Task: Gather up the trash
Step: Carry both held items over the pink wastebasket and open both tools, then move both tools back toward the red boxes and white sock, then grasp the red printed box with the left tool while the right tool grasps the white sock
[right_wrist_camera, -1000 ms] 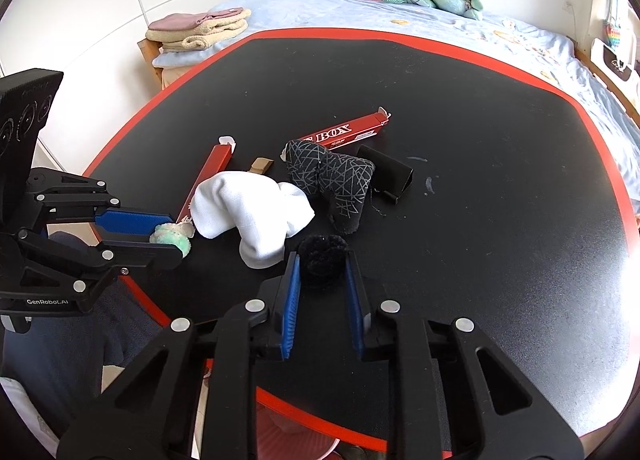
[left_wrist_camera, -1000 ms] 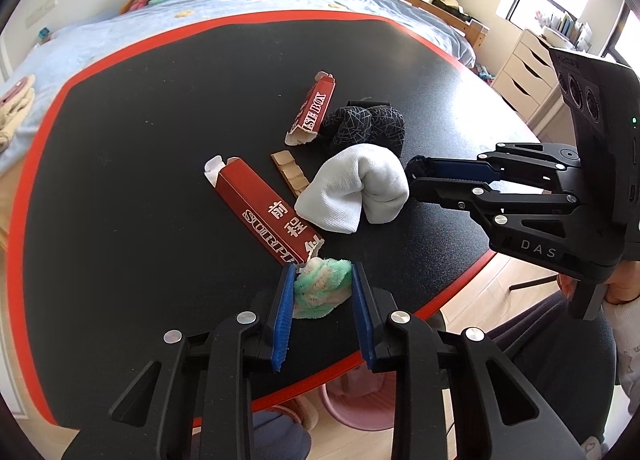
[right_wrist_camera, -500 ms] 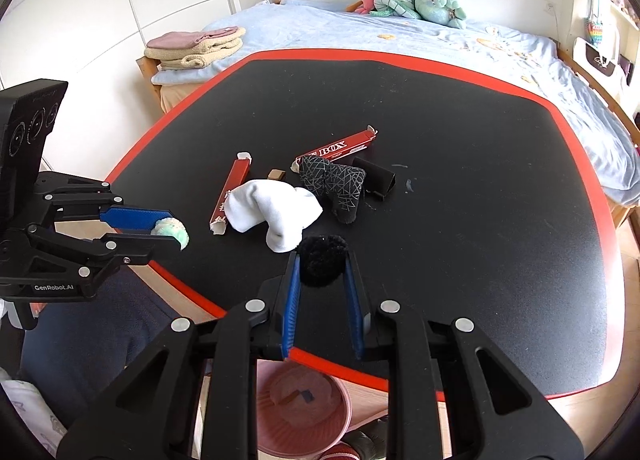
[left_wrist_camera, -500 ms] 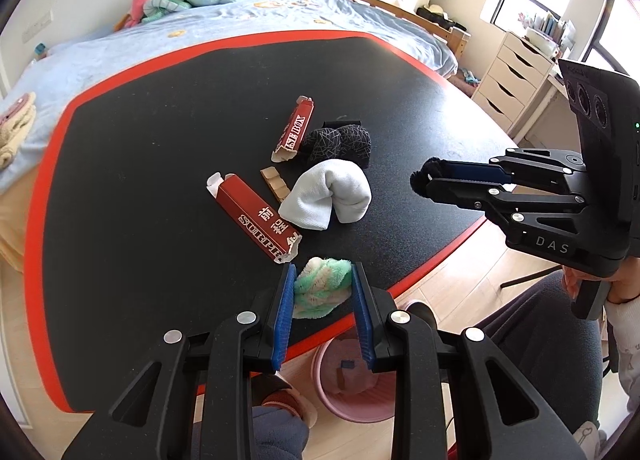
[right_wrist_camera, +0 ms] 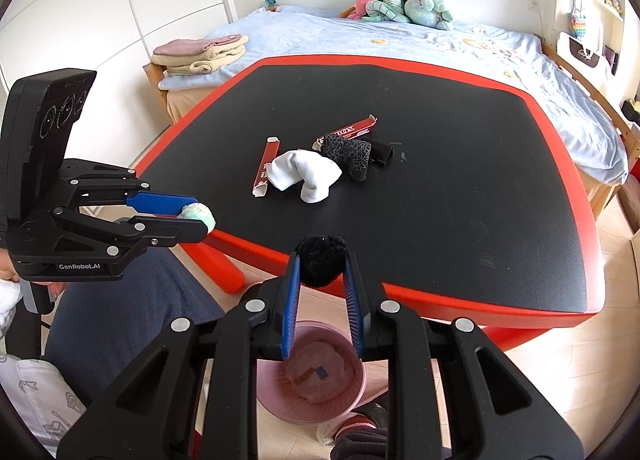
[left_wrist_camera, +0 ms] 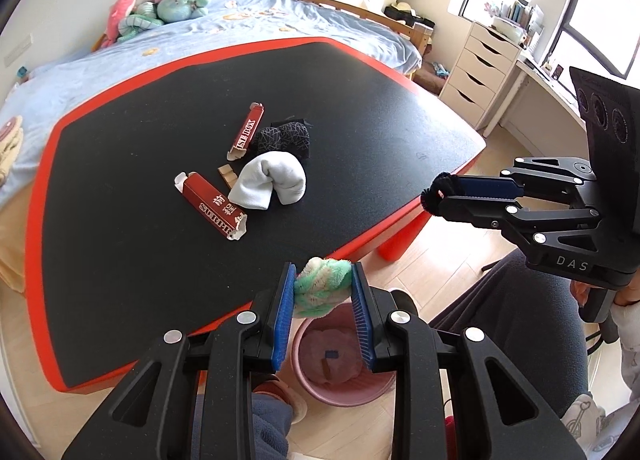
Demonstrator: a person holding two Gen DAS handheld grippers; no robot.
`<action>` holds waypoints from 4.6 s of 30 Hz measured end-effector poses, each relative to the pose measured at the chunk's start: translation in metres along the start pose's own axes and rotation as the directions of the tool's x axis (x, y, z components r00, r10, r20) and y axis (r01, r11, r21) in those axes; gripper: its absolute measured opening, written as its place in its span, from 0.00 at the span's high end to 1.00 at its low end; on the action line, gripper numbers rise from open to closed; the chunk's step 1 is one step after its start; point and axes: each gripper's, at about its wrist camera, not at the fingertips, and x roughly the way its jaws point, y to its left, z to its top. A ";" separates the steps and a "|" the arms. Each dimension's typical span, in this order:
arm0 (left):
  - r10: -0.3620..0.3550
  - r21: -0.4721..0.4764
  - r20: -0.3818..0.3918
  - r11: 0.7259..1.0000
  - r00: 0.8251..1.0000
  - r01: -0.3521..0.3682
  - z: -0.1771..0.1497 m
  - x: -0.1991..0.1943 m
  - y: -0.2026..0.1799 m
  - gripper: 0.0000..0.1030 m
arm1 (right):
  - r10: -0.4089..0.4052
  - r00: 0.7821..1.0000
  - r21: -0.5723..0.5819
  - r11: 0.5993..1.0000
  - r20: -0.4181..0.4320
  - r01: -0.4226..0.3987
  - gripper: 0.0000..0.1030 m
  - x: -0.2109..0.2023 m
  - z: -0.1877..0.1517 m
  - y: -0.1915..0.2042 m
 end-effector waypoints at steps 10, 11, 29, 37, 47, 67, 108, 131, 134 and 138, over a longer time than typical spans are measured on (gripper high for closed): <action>-0.053 0.051 -0.027 0.997 0.998 0.054 -0.024 -0.005 -0.027 0.73 | 0.001 1.000 0.033 0.999 -0.021 -0.001 0.80 -0.026 -0.042 0.016; -0.056 0.056 -0.031 0.997 0.998 0.058 -0.027 -0.005 -0.030 0.73 | 0.004 1.000 0.036 0.999 -0.026 -0.003 0.80 -0.026 -0.047 0.018; -0.092 0.089 -0.060 0.991 0.994 0.097 -0.042 -0.004 -0.050 0.72 | 0.029 0.998 0.051 0.998 -0.060 -0.025 0.77 -0.023 -0.068 0.028; -0.045 0.042 -0.014 0.998 0.999 0.045 -0.040 -0.007 -0.039 0.12 | -0.005 0.999 0.091 0.996 -0.035 0.008 0.12 -0.024 -0.070 0.019; -0.011 0.002 -0.020 1.000 1.000 0.011 -0.042 -0.009 -0.027 0.08 | 0.000 0.999 0.110 0.994 -0.037 0.004 0.06 -0.020 -0.070 0.018; 0.023 -0.070 -0.023 0.997 0.999 -0.025 -0.035 -0.014 -0.007 0.08 | 0.018 0.999 0.100 0.995 -0.042 -0.013 0.04 -0.015 -0.057 0.015; 0.125 -0.417 -0.166 0.890 0.978 -0.185 0.062 0.074 0.110 0.08 | 0.114 0.991 -0.010 0.993 -0.070 -0.115 0.04 0.106 0.065 -0.010; 0.134 -0.340 -0.146 0.924 0.980 -0.177 0.060 0.087 0.106 0.69 | 0.128 0.988 -0.039 0.991 -0.088 -0.131 0.71 0.138 0.070 -0.011; 0.125 -0.302 -0.126 0.940 0.984 -0.158 0.058 0.085 0.103 0.73 | 0.121 0.989 -0.041 0.991 -0.083 -0.125 0.76 0.136 0.071 -0.010; 0.129 -0.275 -0.114 0.949 0.985 -0.156 0.055 0.080 0.103 0.81 | 0.114 0.991 -0.040 0.992 -0.075 -0.117 0.79 0.130 0.071 -0.010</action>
